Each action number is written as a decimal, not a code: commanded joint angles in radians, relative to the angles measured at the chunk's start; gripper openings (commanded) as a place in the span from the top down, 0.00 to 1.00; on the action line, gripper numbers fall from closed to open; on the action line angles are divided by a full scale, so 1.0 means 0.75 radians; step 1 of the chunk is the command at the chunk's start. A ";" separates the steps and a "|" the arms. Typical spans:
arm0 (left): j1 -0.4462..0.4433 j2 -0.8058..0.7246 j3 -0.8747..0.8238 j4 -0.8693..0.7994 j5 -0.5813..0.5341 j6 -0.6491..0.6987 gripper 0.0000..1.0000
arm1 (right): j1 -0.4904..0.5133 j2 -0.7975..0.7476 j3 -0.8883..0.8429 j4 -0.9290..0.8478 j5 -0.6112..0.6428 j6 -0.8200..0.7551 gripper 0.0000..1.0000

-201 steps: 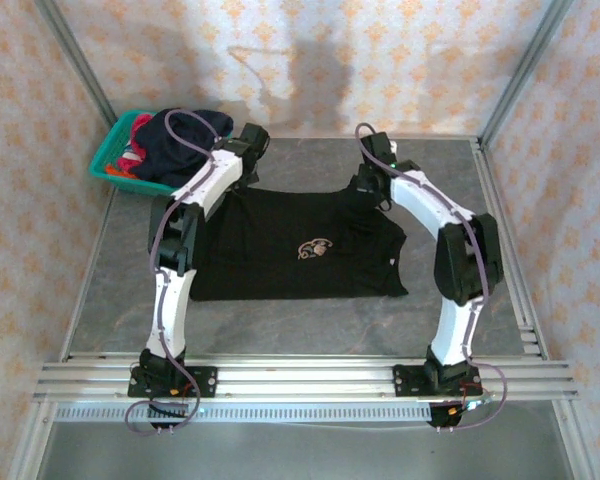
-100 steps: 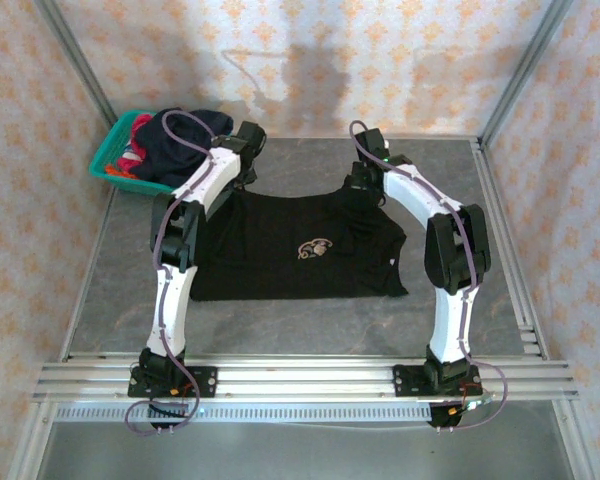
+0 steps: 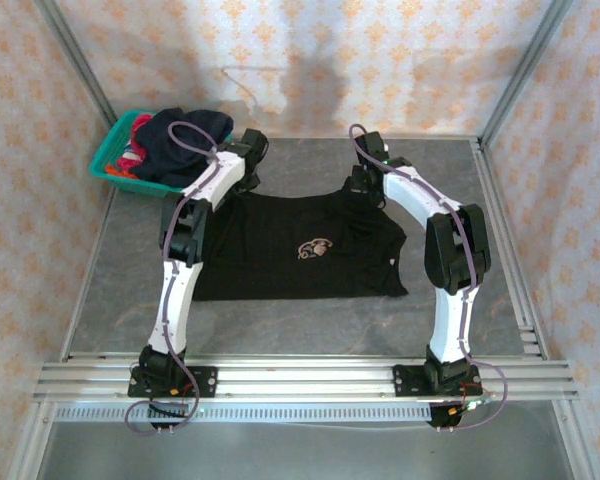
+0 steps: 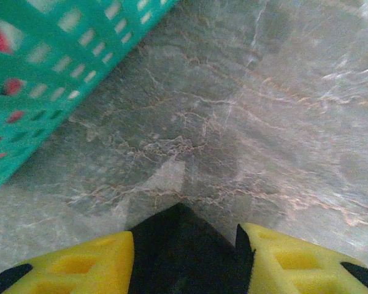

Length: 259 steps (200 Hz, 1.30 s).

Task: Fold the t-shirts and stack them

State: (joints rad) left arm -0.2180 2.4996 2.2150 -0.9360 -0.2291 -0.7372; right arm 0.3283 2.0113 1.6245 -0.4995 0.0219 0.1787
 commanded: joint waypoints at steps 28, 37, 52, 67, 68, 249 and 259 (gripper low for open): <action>0.033 0.086 0.110 -0.051 -0.020 -0.032 0.58 | -0.004 -0.076 -0.046 -0.007 -0.007 -0.011 1.00; 0.035 0.096 0.119 -0.051 -0.012 -0.030 0.61 | -0.003 -0.079 -0.055 -0.001 -0.009 -0.008 1.00; 0.041 0.111 0.143 -0.070 0.003 -0.027 0.74 | -0.004 -0.082 -0.061 0.001 -0.010 -0.004 1.00; 0.042 0.100 0.137 -0.078 0.018 -0.023 0.84 | -0.004 -0.084 -0.067 0.001 -0.011 -0.002 1.00; 0.043 0.099 0.135 -0.079 0.019 -0.023 0.84 | -0.004 -0.085 -0.067 0.001 -0.011 -0.002 1.00; 0.036 -0.220 -0.173 0.104 0.042 -0.049 1.00 | -0.003 -0.146 -0.067 0.028 -0.058 0.021 1.00; 0.036 -0.258 -0.183 0.100 0.037 -0.035 1.00 | -0.004 -0.172 -0.070 0.031 -0.058 0.019 1.00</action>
State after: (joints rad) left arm -0.1963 2.4134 2.0933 -0.8482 -0.1646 -0.7773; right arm 0.3283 1.9629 1.5764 -0.4881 -0.0242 0.1829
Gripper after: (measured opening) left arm 0.053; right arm 0.046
